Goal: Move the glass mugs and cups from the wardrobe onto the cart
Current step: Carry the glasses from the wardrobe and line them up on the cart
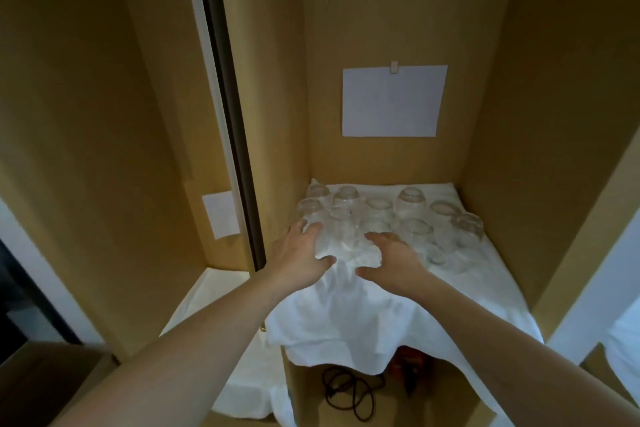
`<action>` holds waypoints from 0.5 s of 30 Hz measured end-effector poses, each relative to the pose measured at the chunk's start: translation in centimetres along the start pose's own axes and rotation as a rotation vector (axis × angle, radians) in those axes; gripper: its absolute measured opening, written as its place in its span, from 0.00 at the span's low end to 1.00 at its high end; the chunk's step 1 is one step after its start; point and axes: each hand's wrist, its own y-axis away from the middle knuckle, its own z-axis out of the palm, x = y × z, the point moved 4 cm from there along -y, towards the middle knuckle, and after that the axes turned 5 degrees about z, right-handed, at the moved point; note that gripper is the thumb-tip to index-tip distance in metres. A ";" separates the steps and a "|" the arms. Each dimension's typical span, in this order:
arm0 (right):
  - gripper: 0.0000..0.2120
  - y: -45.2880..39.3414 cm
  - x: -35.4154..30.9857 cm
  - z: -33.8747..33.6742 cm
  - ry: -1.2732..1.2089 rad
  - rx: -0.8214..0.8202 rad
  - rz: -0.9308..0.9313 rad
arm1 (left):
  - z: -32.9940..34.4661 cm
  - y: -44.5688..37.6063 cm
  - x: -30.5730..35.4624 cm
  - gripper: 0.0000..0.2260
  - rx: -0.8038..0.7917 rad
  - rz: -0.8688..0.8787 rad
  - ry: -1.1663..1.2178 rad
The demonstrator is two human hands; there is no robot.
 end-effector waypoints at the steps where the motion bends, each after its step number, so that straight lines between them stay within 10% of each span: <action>1: 0.40 -1.0 0.0 -0.3 -0.002 0.009 0.002 | 0.0 -0.9 -0.2 0.33 0.004 0.003 0.016; 15: 0.40 -19.7 -0.9 -2.2 -0.114 0.009 -0.050 | -0.2 -17.0 -3.6 0.26 0.077 -0.061 0.049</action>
